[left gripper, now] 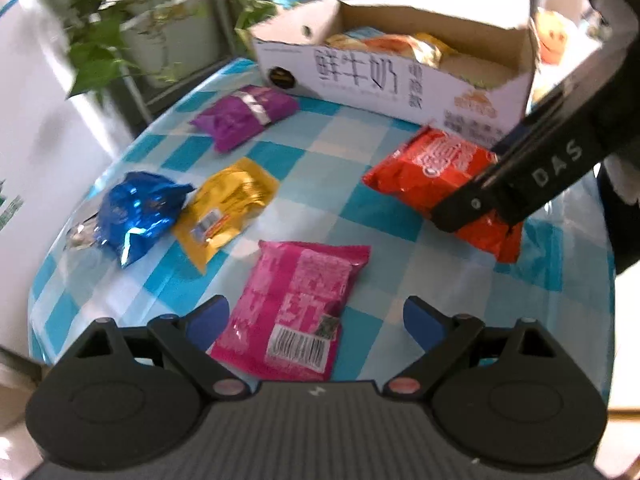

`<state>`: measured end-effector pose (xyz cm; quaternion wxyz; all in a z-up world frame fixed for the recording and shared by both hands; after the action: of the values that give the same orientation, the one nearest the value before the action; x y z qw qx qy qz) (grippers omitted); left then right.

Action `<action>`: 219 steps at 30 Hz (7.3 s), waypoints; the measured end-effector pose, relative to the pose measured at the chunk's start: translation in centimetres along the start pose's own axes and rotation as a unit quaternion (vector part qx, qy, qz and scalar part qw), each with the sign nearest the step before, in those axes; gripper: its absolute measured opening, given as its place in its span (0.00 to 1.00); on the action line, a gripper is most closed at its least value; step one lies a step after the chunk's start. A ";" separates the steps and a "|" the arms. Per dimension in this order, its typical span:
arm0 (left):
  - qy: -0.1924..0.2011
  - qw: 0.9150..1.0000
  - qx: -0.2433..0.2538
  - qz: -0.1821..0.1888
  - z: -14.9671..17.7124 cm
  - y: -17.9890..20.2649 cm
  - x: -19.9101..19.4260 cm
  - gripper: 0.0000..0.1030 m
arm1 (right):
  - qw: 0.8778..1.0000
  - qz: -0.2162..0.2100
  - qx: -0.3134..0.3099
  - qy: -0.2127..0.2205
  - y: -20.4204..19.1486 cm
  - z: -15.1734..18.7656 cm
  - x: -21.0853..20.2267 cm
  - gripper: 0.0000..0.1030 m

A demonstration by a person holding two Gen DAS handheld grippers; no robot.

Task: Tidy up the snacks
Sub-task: 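Lower left fingers onto the pink bag and close while right gripper holds the red bag, then carry the pink bag with left tool while right tool carries the red bag to the box, then open left gripper over the box while right gripper releases the red bag inside, then withdraw both tools from the box toward the table, then lower left fingers onto the blue foil bag while right fingers lower onto the purple bag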

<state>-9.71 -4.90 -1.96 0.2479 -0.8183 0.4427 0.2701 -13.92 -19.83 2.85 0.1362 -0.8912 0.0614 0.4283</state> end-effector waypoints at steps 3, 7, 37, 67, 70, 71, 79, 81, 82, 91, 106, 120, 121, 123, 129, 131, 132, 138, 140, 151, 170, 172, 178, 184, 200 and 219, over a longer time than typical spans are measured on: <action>-0.003 1.000 0.004 0.016 -0.1 -0.3 0.8 0.92 | 1.000 0.002 0.005 -0.002 0.1 0.1 0.1 0.75; -0.005 0.999 -0.005 0.037 -0.2 -1.1 1.6 0.98 | 1.000 0.002 0.006 -0.004 0.0 0.2 0.3 0.75; 0.025 0.994 -0.106 -0.006 0.4 0.7 -0.3 0.50 | 1.000 0.005 -0.003 -0.005 -0.3 0.1 0.8 0.76; 0.066 0.947 -0.283 -0.136 2.0 0.3 -4.7 0.49 | 0.998 -0.019 -0.047 0.035 -1.7 -0.4 -1.0 0.75; 0.071 0.944 -0.291 -0.140 1.9 0.3 -4.9 0.49 | 0.997 -0.023 -0.050 0.045 -1.8 -0.6 -1.5 0.75; 0.072 0.943 -0.292 -0.142 1.8 0.3 -4.9 0.49 | 0.997 -0.025 -0.050 0.047 -1.9 -0.7 -1.5 0.75; 0.077 0.939 -0.302 -0.149 1.5 0.4 -4.9 0.49 | 0.997 -0.025 -0.055 0.056 -2.1 -0.9 -1.8 0.75; 0.079 0.936 -0.308 -0.152 1.4 0.2 -5.0 0.49 | 0.996 -0.026 -0.055 0.061 -2.0 -1.0 -2.0 0.75; 0.081 0.934 -0.312 -0.154 1.4 0.2 -5.0 0.49 | 0.996 -0.026 -0.055 0.063 -2.0 -1.2 -2.2 0.75; 0.107 0.925 -0.326 -0.164 0.3 -0.4 -6.0 0.49 | 0.993 -0.041 -0.055 0.100 -2.0 -2.8 -4.3 0.75; 0.144 0.922 -0.324 -0.157 -2.1 -0.1 -7.1 0.49 | 0.985 -0.043 -0.044 0.164 0.4 -6.4 -7.6 0.75; 0.171 0.923 -0.318 -0.134 -6.9 0.3 -5.7 0.49 | 0.981 -0.004 -0.014 0.196 5.6 -10.4 -8.6 0.75; 0.175 0.923 -0.317 -0.128 -7.6 0.5 -5.4 0.49 | 0.980 0.003 -0.010 0.197 6.1 -10.6 -8.6 0.75; 0.180 0.923 -0.318 -0.118 -8.7 0.8 -4.7 0.49 | 0.980 0.014 0.003 0.199 7.1 -11.1 -8.4 0.75; 0.188 0.928 -0.310 -0.086 -12.2 2.4 -2.2 0.49 | 0.975 0.032 0.057 0.211 10.0 -11.9 -8.6 0.75; 0.190 0.930 -0.307 -0.074 -13.3 3.0 -1.3 0.49 | 0.974 0.038 0.067 0.212 10.5 -11.8 -8.7 0.75; 0.191 0.930 -0.305 -0.070 -13.7 3.2 -0.9 0.49 | 0.973 0.041 0.069 0.214 10.8 -11.8 -8.7 0.75; 0.190 0.933 -0.303 -0.048 -15.7 4.8 1.5 0.49 | 0.970 0.060 0.086 0.220 12.0 -11.8 -9.0 0.75; 0.188 0.933 -0.303 -0.042 -16.1 5.2 2.1 0.49 | 0.969 0.062 0.088 0.223 12.0 -11.9 -9.0 0.75; 0.175 0.938 -0.300 -0.026 -17.5 7.0 4.5 0.60 | 0.968 0.070 0.110 0.214 12.7 -12.0 -8.6 0.75; 0.179 0.928 -0.317 -0.083 -15.1 2.1 0.8 0.84 | 0.971 0.038 0.104 0.211 10.5 -12.3 -7.5 0.85; 0.174 0.928 -0.317 -0.094 -14.3 1.3 0.4 0.84 | 0.973 0.031 0.094 0.210 9.7 -12.4 -7.2 0.85; 0.152 0.922 -0.333 -0.123 -12.0 -2.1 -0.9 0.86 | 0.977 0.003 0.061 0.206 7.3 -12.4 -6.5 0.85; 0.138 0.916 -0.338 -0.164 -10.4 -6.1 -2.3 0.87 | 0.979 -0.024 0.022 0.201 4.6 -12.3 -5.7 0.85; 0.085 0.887 -0.394 -0.225 -6.4 -14.0 -0.7 0.89 | 0.985 -0.077 -0.020 0.152 -1.3 -12.3 -1.3 0.85; 0.025 0.885 -0.418 -0.203 -4.3 -16.9 5.2 0.89 | 0.994 -0.042 -0.011 0.104 -3.8 -13.6 7.6 0.83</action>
<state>8.14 -2.58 0.51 -0.0786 -0.9246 0.1189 0.3533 1.83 -20.16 5.71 0.1373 -0.9340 0.0334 0.3282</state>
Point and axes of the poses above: each gripper's, at about its wrist camera, not at the fingertips, and x roughly the way its jaws point, y to its right, z to its underside, the point moved 3 cm from there along x, roughly the way its jaws point, and after that the axes turned 15 degrees about y, right-handed, at the moved point
